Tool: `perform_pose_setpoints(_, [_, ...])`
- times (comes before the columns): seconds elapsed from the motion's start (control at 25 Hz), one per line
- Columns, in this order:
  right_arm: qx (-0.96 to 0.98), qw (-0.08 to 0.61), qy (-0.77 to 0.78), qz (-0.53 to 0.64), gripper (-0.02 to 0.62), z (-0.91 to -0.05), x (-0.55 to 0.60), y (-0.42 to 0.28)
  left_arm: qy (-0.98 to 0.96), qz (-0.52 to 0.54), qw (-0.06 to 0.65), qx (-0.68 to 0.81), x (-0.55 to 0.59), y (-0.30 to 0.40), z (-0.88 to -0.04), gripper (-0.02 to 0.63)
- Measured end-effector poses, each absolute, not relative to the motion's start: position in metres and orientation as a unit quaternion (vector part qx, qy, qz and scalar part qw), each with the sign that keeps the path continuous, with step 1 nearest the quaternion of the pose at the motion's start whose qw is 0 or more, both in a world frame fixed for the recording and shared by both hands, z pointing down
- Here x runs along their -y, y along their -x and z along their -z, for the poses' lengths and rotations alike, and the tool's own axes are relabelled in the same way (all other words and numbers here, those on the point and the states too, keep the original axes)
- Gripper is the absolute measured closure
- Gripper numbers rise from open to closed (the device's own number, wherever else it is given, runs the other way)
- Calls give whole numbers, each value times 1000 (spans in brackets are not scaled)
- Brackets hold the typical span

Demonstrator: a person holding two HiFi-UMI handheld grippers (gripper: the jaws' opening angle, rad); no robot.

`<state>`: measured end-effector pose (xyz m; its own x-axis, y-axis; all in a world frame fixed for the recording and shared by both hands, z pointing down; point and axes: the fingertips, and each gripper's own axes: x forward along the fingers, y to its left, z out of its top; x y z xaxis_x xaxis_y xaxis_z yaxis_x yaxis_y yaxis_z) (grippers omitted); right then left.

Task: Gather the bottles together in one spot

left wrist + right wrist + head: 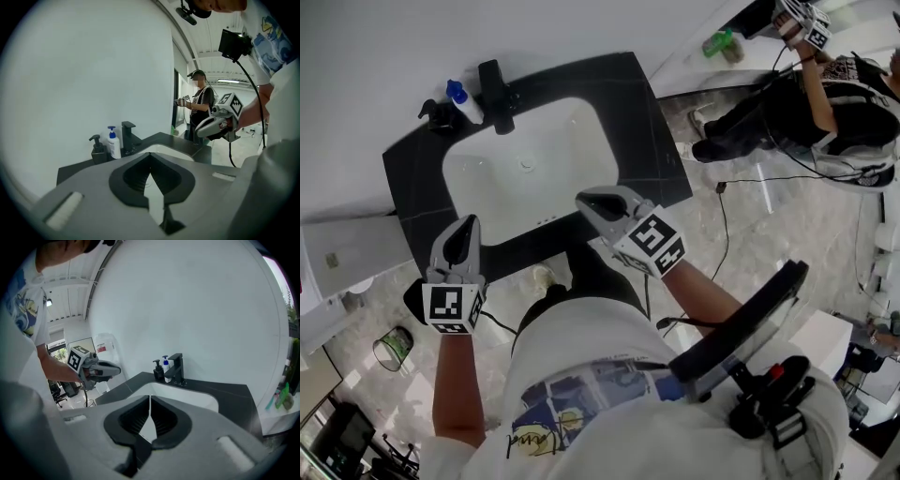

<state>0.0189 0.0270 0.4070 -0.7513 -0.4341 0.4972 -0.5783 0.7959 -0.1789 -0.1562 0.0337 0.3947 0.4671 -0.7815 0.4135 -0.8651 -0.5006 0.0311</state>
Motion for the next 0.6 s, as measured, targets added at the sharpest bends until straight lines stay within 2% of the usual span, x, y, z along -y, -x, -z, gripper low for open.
perform_pose_setpoints(0.6, [922,216,-288,-144,594,-390,-88,5,-885,-200,138,398,-113,127,-375,604])
